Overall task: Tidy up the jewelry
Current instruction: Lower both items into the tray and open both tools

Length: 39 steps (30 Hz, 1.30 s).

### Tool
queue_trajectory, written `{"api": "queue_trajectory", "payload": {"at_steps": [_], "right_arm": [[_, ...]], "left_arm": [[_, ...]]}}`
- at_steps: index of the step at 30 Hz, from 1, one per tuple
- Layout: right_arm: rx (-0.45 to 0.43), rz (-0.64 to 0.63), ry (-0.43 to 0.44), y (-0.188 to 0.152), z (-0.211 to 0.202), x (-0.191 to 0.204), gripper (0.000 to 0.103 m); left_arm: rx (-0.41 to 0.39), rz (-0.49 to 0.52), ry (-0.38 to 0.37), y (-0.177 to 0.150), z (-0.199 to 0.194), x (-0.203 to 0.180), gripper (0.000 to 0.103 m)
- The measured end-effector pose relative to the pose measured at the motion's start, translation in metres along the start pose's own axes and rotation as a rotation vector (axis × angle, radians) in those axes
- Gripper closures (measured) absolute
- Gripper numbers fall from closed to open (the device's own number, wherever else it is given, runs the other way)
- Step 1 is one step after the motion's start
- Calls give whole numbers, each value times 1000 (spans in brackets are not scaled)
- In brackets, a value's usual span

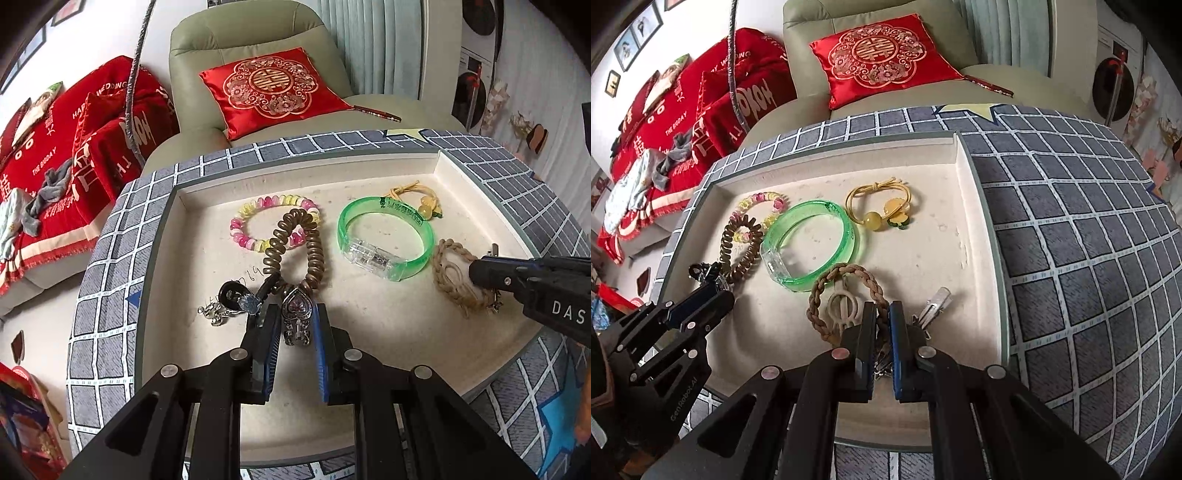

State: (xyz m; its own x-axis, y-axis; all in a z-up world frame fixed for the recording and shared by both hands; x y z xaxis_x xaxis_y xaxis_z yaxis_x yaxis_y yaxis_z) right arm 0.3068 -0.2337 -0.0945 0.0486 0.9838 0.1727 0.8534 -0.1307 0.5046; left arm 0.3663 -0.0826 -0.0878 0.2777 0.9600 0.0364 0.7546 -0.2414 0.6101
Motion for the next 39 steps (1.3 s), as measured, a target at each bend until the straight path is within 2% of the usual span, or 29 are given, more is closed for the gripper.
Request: {"api": "queue_trajectory", "payload": {"at_steps": [11, 12, 14, 15, 16, 25, 27, 28, 30, 36, 39], "right_arm": [[-15, 29, 36, 2, -12, -1, 94], [-16, 29, 40, 1, -12, 0, 91], [-17, 27, 43, 1, -13, 1, 75], [-21, 28, 45, 1, -14, 2, 57], [-29, 28, 46, 1, -15, 2, 50], [-56, 22, 59, 5, -26, 5, 50], [-58, 26, 57, 5, -26, 4, 50], [-60, 28, 55, 5, -26, 3, 50], [-65, 35, 48, 5, -27, 0, 50], [-59, 30, 48, 5, -26, 1, 50], [-47, 13, 42, 4, -24, 6, 50]], "left_arm": [[-31, -13, 7, 3, -10, 2, 71], [-31, -16, 7, 4, -11, 3, 71], [-33, -22, 12, 6, -12, 4, 71], [-32, -24, 13, 6, -12, 4, 71], [-28, -28, 7, 6, -12, 5, 71], [-18, -37, 6, 9, -10, 8, 70], [-24, -39, 9, 11, -11, 8, 39], [-43, -46, 15, 12, -14, 9, 11], [-83, -42, 21, 14, -23, 9, 9], [-61, -38, 15, 15, -23, 10, 9], [-49, -22, 40, 14, -20, 11, 9]]}}
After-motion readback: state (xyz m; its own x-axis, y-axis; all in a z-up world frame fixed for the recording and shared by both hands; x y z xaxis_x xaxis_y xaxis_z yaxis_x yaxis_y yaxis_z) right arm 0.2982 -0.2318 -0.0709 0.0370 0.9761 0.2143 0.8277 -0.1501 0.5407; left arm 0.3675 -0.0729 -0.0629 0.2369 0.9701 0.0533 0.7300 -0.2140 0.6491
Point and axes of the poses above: each gripper's, at about its wrist camera, not at the fingertips, and z roughly the way its jaws point, x to its left, y to its top, the point moved 6 cm from there along z, roughly the way its jaws point, and after that the axes turned 1 degree about -y, right-handed, at the moved point
